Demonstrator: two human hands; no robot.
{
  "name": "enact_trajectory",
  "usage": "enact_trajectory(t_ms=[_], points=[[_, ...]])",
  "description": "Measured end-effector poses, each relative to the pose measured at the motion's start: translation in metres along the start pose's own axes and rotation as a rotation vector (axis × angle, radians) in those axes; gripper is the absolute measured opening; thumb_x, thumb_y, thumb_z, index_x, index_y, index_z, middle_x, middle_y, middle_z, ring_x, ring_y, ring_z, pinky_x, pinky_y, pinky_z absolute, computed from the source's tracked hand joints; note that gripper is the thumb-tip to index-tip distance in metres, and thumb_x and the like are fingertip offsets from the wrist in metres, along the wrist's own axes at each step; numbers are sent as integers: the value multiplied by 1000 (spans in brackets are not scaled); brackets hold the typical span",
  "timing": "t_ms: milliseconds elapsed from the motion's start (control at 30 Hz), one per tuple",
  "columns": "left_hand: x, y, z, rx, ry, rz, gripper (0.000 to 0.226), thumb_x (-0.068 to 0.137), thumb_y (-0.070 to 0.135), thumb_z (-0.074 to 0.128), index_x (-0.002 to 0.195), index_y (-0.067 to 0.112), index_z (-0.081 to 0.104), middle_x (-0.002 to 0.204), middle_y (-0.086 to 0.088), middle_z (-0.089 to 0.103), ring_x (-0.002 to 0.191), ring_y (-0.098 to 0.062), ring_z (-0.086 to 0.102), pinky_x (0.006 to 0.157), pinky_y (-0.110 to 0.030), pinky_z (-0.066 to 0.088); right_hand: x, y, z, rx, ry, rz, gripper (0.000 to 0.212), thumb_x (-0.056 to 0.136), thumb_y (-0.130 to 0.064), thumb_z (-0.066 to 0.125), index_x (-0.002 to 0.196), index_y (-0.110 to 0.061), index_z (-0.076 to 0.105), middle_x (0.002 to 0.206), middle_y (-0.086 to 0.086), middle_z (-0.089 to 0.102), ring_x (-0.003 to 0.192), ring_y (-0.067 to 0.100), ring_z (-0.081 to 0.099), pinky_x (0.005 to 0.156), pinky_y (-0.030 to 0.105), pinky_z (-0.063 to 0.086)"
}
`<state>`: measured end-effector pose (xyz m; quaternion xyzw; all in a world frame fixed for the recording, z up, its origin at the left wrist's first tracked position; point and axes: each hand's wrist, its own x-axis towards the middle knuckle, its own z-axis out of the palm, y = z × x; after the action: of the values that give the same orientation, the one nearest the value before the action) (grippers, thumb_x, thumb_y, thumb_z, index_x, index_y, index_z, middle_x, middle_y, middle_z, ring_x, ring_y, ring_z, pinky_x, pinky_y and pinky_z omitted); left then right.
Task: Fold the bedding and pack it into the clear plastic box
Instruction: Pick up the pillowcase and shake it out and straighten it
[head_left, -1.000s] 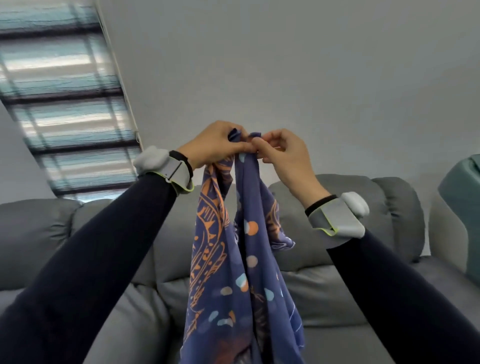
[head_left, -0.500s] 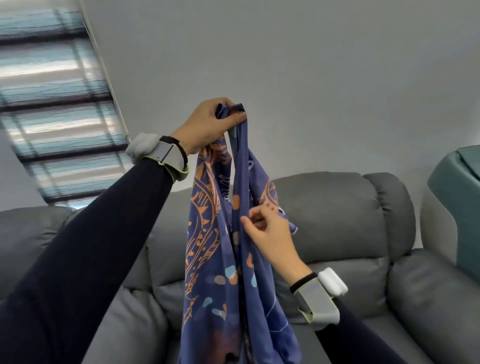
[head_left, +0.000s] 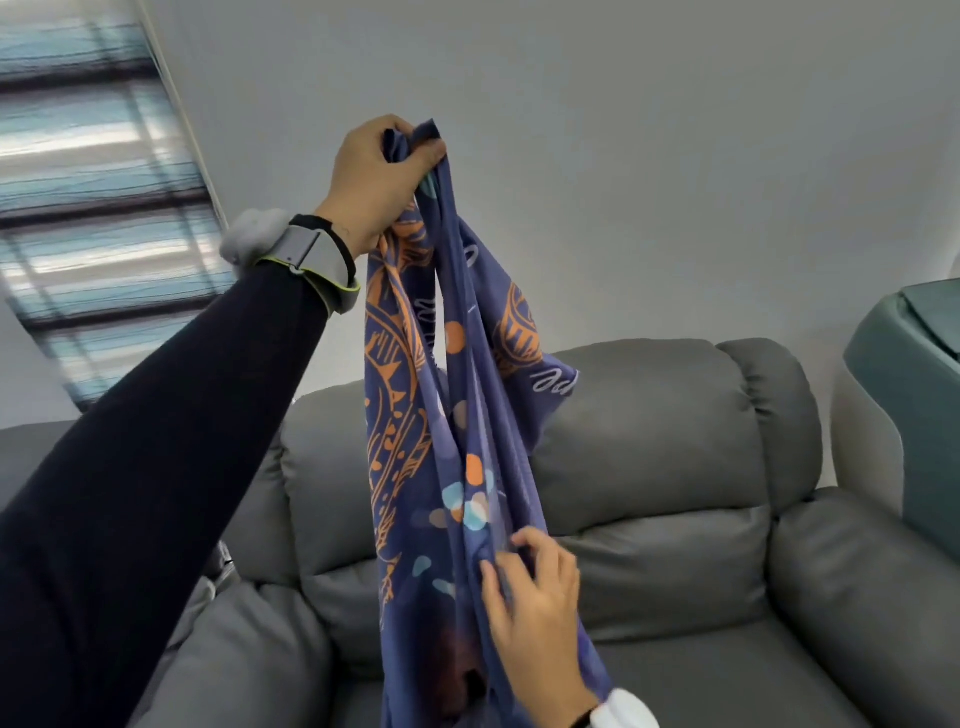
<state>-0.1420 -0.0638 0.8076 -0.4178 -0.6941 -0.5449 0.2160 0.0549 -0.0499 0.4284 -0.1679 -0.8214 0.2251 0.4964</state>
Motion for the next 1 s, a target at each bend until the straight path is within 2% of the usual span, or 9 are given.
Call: enact_trajectory(t_ms=[167,267,367,500,600,667,800,933,1000], points=[[-1,3,4,5,-1,12,20,80,31,70,68,28,53,68,7,55,70,-12,53,68,-26,47,-14,-34,8,488,-382,252,7,93,-41,51,94,-34,53,71,-24,60,68,-9,56,70,18,47],[-2,6,3,-16,-5,17,20,80,32,69,69,27,54,69,6,55,70,-12,53,67,-26,47,-4,-21,13,462,-242,427,5,93,-39,51,94,-41,56,102,-15,63,93,-1,60,87,28,49],[-1,10,-1,-24,4,25,20,80,32,70,69,26,54,67,7,54,66,-9,52,64,-23,45,10,-12,10,374,-158,399,12,94,-30,50,104,-33,53,128,-31,41,118,-14,42,98,7,32],[0,14,-3,-25,1,29,20,80,31,70,68,27,54,66,8,54,64,-8,52,65,-25,45,16,-18,16,636,-475,506,19,98,-35,43,113,-30,52,111,-10,62,106,8,58,98,28,43],[0,14,-5,-20,9,26,21,81,30,70,68,27,54,66,8,54,65,-9,51,65,-25,45,22,-7,13,556,-235,390,14,96,-18,52,91,-31,56,98,-12,64,99,5,61,94,35,46],[0,13,-7,-42,22,16,20,81,29,70,68,27,55,66,8,55,65,-8,52,64,-24,45,28,6,12,456,-101,299,22,94,-14,55,89,-36,55,123,-19,55,122,-3,47,105,27,38],[-1,8,-8,-69,28,8,18,79,32,70,68,27,57,67,6,56,67,-10,53,65,-26,46,29,20,17,266,-87,192,9,91,-25,53,90,-25,62,154,0,32,145,7,22,115,38,28],[-2,11,-9,-96,21,13,18,80,30,70,69,26,56,66,7,53,64,-7,51,64,-23,44,26,6,16,255,-95,104,10,90,-12,58,92,-22,62,161,5,12,150,16,6,120,38,11],[-2,14,-9,-115,20,11,18,81,28,70,69,25,56,66,7,54,63,-6,52,64,-22,45,26,3,19,286,-87,127,10,92,-14,55,94,-21,61,162,1,10,149,14,7,120,41,15]])
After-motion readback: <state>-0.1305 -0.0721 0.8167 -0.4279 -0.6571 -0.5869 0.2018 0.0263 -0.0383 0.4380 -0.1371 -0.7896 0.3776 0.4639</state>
